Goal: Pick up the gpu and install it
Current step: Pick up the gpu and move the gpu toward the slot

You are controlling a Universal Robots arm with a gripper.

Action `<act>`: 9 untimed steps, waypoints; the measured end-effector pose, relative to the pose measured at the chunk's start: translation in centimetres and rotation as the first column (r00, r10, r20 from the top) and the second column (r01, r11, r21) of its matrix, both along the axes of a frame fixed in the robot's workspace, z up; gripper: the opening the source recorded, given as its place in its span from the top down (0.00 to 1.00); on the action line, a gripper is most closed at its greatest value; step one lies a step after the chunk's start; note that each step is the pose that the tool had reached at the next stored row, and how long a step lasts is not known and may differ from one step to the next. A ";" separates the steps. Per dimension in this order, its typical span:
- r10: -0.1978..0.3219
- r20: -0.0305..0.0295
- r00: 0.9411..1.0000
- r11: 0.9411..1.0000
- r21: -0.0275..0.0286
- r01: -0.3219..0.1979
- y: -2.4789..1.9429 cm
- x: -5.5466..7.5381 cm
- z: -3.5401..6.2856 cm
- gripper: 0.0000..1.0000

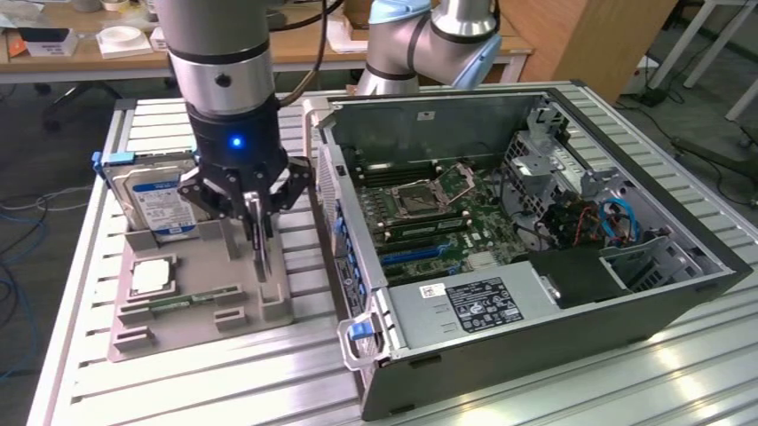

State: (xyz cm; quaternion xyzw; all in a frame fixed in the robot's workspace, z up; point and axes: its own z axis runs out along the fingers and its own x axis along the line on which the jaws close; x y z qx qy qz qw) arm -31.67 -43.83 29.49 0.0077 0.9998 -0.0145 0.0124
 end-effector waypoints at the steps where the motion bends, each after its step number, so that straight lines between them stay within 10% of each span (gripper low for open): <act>1: 0.000 0.000 1.000 1.000 0.000 0.000 0.00 0.0 0.20 0.73; 9: 0.000 -0.001 1.000 1.000 0.000 0.000 0.00 0.0 2.10 0.73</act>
